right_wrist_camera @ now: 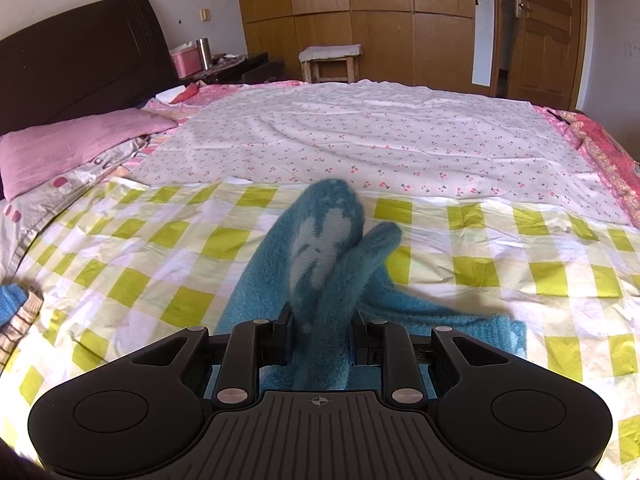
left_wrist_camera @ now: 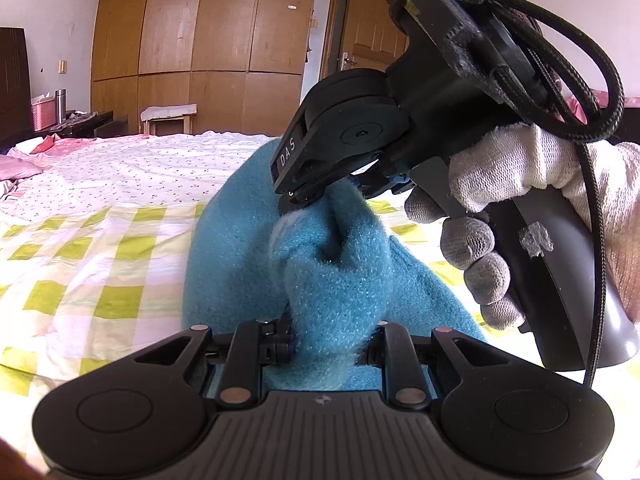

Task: Fold small clothes
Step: 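Lift the held edge with both grippers and fold it over the other half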

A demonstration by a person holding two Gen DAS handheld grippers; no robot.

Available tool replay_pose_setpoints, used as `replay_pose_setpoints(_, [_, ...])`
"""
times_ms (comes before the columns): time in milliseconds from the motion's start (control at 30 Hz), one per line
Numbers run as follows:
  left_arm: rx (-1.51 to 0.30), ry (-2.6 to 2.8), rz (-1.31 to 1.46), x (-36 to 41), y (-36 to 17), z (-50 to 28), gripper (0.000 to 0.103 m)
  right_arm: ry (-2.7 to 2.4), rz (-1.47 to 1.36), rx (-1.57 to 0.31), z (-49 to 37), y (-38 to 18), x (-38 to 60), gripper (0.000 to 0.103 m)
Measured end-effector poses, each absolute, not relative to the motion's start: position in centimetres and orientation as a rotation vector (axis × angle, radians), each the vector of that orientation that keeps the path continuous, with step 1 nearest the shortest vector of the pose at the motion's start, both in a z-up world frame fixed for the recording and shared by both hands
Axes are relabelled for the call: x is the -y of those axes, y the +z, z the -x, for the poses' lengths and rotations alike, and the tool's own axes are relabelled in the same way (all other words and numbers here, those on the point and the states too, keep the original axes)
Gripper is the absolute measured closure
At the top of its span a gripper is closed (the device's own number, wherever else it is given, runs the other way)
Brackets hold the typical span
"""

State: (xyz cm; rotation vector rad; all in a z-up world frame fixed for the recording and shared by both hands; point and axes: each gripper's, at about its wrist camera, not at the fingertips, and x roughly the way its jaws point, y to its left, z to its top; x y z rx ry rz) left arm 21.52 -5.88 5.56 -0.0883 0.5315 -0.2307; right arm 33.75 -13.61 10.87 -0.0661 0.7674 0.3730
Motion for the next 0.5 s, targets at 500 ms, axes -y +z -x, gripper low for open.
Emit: replay_pose_setpoints(500, [-0.571, -0.295, 0.052, 11.5, 4.7, -22.8, 0.076, 0.346, -0.022, -0.777, -34.4, 9.1, 20.5, 0.08])
